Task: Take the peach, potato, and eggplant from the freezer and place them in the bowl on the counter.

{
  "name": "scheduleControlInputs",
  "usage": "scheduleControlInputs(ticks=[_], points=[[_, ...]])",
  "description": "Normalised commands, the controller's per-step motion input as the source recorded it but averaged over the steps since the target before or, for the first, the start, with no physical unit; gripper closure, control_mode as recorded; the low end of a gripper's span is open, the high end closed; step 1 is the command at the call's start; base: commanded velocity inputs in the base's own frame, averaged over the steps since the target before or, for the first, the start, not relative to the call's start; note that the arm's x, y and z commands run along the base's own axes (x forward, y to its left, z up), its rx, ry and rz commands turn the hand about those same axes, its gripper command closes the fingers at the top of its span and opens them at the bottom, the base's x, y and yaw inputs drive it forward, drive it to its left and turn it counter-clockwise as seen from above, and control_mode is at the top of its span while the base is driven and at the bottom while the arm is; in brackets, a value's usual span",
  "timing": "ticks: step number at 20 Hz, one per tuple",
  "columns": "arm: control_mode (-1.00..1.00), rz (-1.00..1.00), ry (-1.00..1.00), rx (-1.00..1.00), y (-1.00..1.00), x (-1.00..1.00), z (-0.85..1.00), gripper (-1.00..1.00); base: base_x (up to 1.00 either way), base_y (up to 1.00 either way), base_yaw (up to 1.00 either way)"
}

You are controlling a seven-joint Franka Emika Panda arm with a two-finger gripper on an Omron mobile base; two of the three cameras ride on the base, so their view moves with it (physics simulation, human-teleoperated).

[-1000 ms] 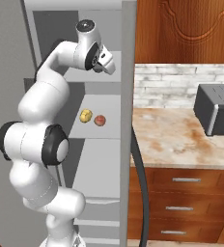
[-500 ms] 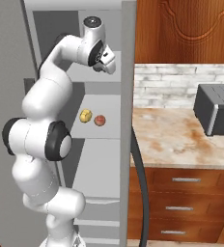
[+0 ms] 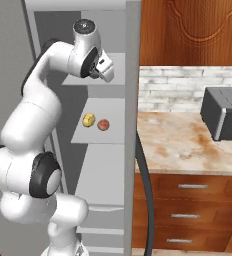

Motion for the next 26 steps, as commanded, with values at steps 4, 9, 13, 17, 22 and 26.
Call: scheduleControlInputs(ticks=[4, 9, 13, 17, 22, 26], points=[[-1.0, 0.0, -0.08, 0.0, 0.16, -1.0, 0.11, 1.0, 0.0, 0.0, 0.0], [-1.0, 0.0, -0.03, 0.0, 0.03, -1.0, 0.07, 1.0, 0.0, 0.0, 0.0], [-1.0, 0.0, 0.0, -0.02, 0.03, -1.0, 0.0, 1.0, 0.0, 0.0, 0.0], [-1.0, 0.0, 0.0, -0.01, 0.28, -1.0, -0.05, 1.0, 0.0, 0.0, 0.0], [-1.0, 0.0, 0.0, 0.0, 0.46, -1.0, -0.01, 1.0, 0.0, 0.0, 0.0], [-1.0, 0.0, -0.06, 0.0, 0.39, -1.0, 0.0, 1.0, 0.0, 0.0, 0.0]])
